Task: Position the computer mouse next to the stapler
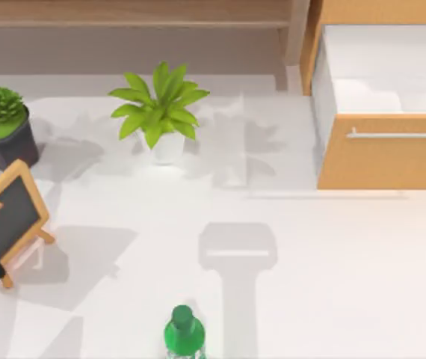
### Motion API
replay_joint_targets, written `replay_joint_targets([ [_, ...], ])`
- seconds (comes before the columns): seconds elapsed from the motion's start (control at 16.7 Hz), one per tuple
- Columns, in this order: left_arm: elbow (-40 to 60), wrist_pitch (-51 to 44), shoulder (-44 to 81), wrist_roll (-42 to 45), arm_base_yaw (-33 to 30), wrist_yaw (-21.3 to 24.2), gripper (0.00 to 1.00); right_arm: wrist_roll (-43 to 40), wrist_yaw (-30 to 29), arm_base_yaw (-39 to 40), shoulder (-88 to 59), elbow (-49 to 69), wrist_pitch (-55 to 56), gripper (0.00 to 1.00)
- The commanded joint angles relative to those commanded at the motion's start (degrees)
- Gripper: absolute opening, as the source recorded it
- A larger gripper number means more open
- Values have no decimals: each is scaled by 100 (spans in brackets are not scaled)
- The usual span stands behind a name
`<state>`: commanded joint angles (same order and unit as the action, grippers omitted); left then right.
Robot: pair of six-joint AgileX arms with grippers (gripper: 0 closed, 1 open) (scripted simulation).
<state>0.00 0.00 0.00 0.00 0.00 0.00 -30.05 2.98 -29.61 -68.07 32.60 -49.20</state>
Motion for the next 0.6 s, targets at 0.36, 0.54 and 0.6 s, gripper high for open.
replay_joint_targets([
  [0.36, 0, 0, 0, 0, 0, 0, 100, -15, 17, 9, 42, 43, 152, 0],
  [0.54, 0, 0, 0, 0, 0, 0, 100, -12, 18, 13, 62, 58, 247, 0],
  [0.6, 0, 0, 0, 0, 0, 0, 100, -9, 17, 14, 67, 60, 278, 0],
])
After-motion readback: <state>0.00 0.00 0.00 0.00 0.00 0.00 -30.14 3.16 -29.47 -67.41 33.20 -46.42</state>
